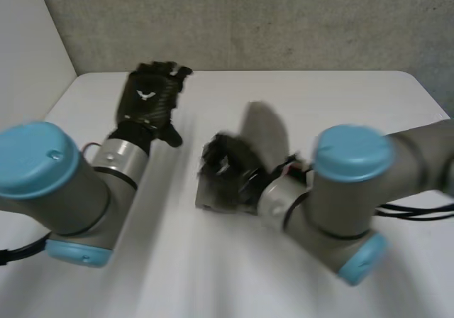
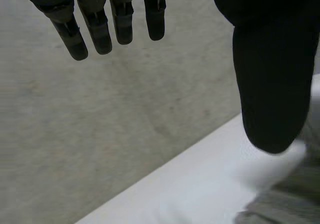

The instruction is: Fold the towel.

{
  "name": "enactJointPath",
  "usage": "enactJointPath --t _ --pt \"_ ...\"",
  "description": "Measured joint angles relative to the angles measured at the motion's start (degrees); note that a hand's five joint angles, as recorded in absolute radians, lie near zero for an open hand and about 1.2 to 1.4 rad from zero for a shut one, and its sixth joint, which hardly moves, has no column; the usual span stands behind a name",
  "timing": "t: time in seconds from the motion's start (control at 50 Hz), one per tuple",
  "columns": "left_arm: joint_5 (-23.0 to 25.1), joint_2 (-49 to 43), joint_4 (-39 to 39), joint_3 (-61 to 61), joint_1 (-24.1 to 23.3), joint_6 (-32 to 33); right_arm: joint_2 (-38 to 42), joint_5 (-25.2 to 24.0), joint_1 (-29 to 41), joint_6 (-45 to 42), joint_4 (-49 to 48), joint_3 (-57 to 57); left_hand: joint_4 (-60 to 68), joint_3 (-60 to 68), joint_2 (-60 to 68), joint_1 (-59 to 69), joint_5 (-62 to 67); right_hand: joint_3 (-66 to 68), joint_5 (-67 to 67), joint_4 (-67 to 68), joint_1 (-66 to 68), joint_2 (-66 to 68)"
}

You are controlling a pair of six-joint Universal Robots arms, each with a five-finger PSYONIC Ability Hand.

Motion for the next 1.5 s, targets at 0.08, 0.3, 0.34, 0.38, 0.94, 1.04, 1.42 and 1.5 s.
enactJointPath --t 0.08,0.3,0.34,0.38,0.94,1.04,1.42,1.5 --pt "-0.5 1.6 0.2 -1.5 2.1 -0.2 6.6 -2.5 3.2 -6.0 4.6 -3.7 0.0 0.0 0.0 0.0 0.0 0.0 0.2 0.0 0.0 0.0" --pt "-0.3 1.3 0.3 -2.0 3.1 -0.5 1.6 1.2 3.3 8.5 -1.9 0.1 0.0 0.0 -0.1 0.0 -0.1 -61.5 -62.5 -60.9 -60.3 -60.8" --pt "-0.3 1.0 0.4 -1.6 2.9 -0.5 -1.4 2.0 2.8 15.0 -4.1 2.3 0.0 0.0 -0.1 0.0 -0.1 -62.6 -62.6 -61.5 -61.7 -61.4" --pt "-0.2 0.5 0.4 -1.1 2.6 -0.5 -6.0 2.9 1.4 24.7 -6.8 5.7 -0.1 0.0 -0.1 -0.1 -0.1 -62.6 -62.6 -61.5 -62.2 -61.4" --pt "-0.4 -20.3 -6.6 7.3 -7.7 -4.5 -1.6 3.7 -15.8 62.1 0.5 7.2 -1.3 -1.3 -1.4 -1.3 -1.3 -62.6 -62.6 -61.5 -62.5 -61.4" --pt "-0.5 -20.6 -8.4 8.3 -7.8 -4.6 0.2 4.5 -15.6 61.8 2.0 5.1 -1.6 -1.5 -1.6 -1.6 -1.5 -62.6 -62.6 -61.5 -62.5 -61.4" --pt "-0.7 10.6 -18.9 11.0 -2.7 -5.7 -32.6 11.9 -18.8 62.0 5.2 3.7 -2.9 -2.8 -2.9 -2.8 -2.4 -62.6 -62.6 -61.5 -62.5 -61.4" --pt "-0.8 15.7 -25.2 12.8 0.3 -8.1 -35.8 13.0 -20.7 62.2 9.2 2.5 -2.9 -2.8 -2.9 -2.9 -2.5 -62.6 -62.6 -61.5 -62.5 -61.4"
